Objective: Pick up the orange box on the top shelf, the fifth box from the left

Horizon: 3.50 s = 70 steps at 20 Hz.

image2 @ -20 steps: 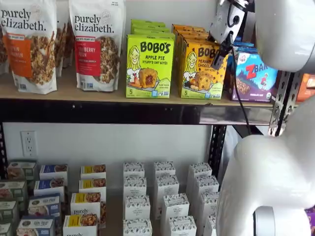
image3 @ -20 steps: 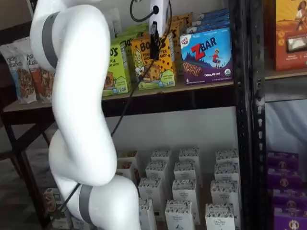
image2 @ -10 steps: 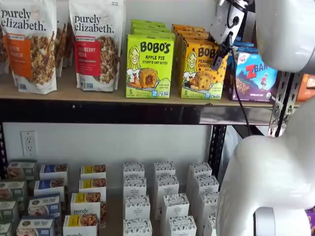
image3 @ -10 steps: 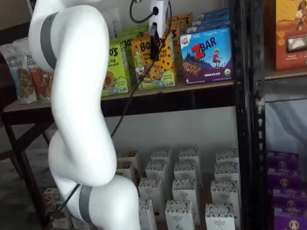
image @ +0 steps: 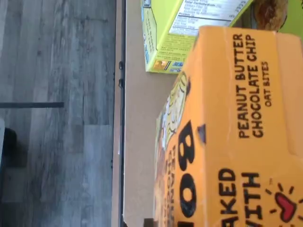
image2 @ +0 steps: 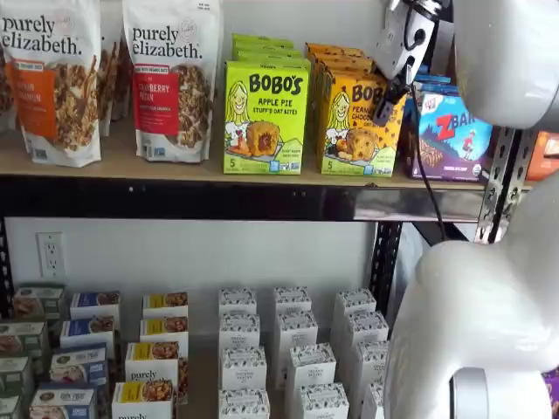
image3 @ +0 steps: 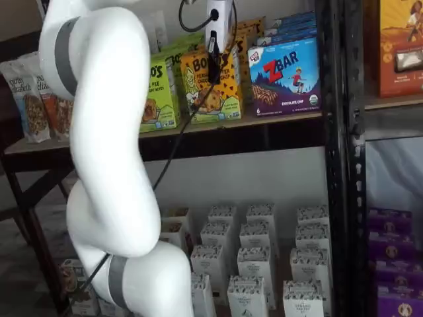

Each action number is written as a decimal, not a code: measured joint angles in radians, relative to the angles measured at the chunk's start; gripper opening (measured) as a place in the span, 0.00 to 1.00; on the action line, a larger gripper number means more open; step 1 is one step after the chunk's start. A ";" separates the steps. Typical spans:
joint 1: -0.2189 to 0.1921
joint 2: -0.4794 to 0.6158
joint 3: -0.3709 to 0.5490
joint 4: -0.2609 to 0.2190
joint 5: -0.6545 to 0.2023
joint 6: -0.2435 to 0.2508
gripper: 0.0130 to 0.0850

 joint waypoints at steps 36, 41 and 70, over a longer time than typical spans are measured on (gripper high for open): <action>-0.006 -0.015 0.011 0.011 0.009 -0.003 0.33; -0.001 -0.003 -0.017 0.003 0.051 0.006 0.33; -0.025 -0.316 0.198 -0.058 0.190 -0.001 0.33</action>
